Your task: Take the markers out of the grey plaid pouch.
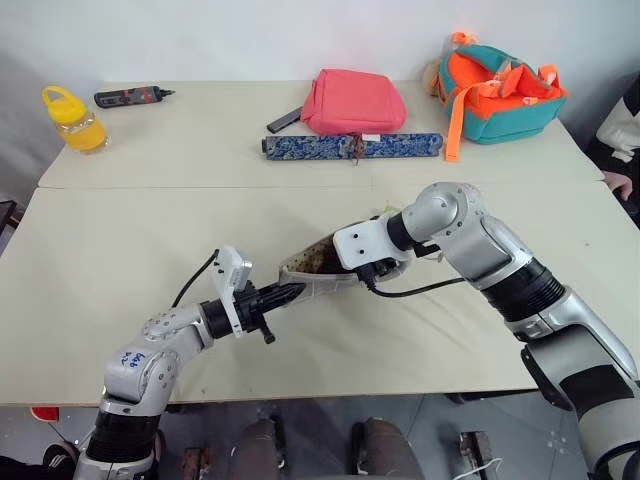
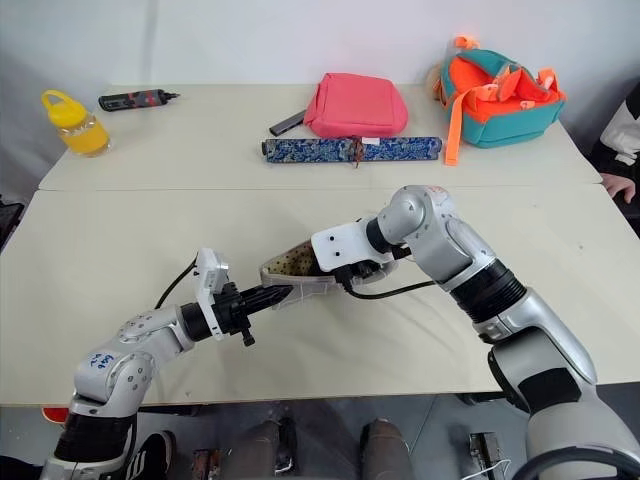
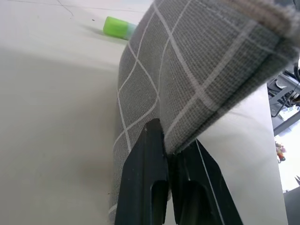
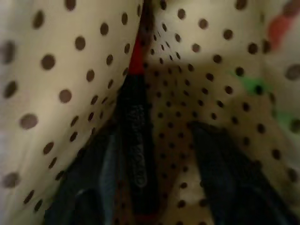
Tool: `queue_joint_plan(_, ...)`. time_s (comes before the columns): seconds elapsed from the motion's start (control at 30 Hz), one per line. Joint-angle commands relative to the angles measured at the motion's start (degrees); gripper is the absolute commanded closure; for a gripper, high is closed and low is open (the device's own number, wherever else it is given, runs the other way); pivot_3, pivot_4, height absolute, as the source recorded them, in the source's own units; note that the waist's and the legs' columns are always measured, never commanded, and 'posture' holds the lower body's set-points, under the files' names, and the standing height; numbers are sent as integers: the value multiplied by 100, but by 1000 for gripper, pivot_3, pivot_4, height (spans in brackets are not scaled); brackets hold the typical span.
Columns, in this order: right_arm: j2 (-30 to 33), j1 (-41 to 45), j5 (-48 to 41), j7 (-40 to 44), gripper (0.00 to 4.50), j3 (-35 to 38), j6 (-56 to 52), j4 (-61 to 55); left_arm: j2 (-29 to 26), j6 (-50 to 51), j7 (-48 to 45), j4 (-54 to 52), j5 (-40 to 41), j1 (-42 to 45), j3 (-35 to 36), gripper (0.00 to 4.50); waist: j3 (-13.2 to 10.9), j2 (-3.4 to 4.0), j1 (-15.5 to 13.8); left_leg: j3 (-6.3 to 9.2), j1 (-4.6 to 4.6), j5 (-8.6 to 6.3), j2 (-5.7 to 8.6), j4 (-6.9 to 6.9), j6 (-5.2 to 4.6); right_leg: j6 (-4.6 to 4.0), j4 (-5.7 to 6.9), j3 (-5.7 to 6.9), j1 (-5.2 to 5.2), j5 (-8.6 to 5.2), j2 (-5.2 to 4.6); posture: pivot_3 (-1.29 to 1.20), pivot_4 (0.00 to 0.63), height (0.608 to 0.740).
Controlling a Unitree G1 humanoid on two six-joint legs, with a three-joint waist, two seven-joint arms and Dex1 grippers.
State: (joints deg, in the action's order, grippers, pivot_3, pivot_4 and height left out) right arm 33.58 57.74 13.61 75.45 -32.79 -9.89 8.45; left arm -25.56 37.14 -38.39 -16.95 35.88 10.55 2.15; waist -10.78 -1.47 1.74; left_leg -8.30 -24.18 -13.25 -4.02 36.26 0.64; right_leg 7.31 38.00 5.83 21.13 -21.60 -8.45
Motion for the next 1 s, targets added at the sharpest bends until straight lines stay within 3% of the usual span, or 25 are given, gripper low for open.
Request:
queue_joint_plan(0.03,-12,-125,140,-30,2218,1,97,8,-25,-123,-39,26,-69,-49,38,4500,0,0,-2,0,0,0,0,0,0,0,0,0,-1,0,0,0,150,740)
queue_joint_plan(0.33,-336,-220,465,-397,2218,-111,573,659,-15,-139,-32,11,-75,-65,32,4500,0,0,13,0,3,0,-1,0,0,0,0,0,-3,0,1,0,150,740)
queue_joint_plan(0.6,-475,-414,393,-157,2218,-149,560,662,-7,-221,2,3,-155,-75,13,4500,1,-1,23,2,10,0,-3,0,0,0,0,1,-10,0,2,0,150,740)
queue_joint_plan(0.8,-532,-460,440,-240,3983,-49,601,702,-2,-268,9,3,-208,-80,10,4500,2,-3,35,2,16,0,-4,0,0,-1,0,1,-16,0,3,0,150,740)
queue_joint_plan(1.0,-531,-435,468,-300,3999,18,822,795,2,-295,1,29,-244,-71,18,4500,2,-3,42,2,20,0,-5,0,0,-2,-1,1,-21,1,3,0,150,740)
